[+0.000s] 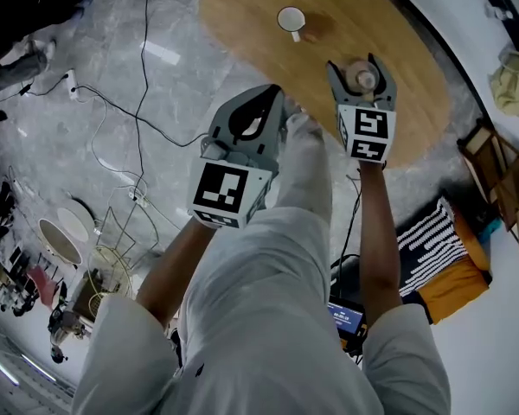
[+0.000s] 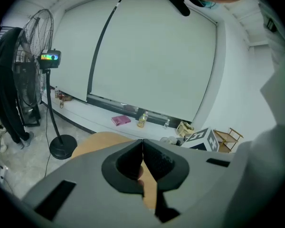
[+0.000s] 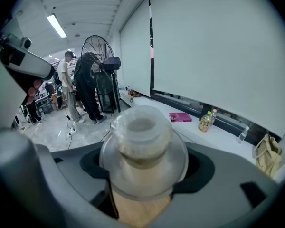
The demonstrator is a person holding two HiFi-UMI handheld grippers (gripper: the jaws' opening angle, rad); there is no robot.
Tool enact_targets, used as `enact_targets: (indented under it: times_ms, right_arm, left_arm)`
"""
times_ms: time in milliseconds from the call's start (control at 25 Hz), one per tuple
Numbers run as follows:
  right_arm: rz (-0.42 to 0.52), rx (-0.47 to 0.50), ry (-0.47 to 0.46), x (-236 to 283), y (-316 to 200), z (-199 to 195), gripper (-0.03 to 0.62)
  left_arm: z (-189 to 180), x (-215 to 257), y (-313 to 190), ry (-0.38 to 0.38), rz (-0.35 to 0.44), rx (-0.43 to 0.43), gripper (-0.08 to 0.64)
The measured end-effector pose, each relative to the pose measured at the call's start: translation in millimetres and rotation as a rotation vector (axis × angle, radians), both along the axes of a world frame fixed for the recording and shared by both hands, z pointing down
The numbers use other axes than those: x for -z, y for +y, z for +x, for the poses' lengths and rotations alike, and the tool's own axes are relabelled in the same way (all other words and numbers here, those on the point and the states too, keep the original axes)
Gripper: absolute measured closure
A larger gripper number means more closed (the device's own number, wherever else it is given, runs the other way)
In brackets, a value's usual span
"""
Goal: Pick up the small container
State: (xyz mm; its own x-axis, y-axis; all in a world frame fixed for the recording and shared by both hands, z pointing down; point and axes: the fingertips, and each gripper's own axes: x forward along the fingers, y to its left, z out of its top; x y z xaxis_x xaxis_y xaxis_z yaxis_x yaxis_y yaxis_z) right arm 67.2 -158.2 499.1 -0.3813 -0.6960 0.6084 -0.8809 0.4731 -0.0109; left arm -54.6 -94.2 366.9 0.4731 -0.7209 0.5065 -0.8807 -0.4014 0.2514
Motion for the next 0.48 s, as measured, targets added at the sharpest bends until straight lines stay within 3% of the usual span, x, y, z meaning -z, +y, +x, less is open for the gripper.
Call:
enact_targets:
  times_ms: [480]
  right_arm:
    - [0.042, 0.020, 0.013, 64.0, 25.7, -4.3, 0.252]
  left_arm:
    - [-24.9, 51.6, 7.3, 0.051, 0.061, 0.066, 0.540]
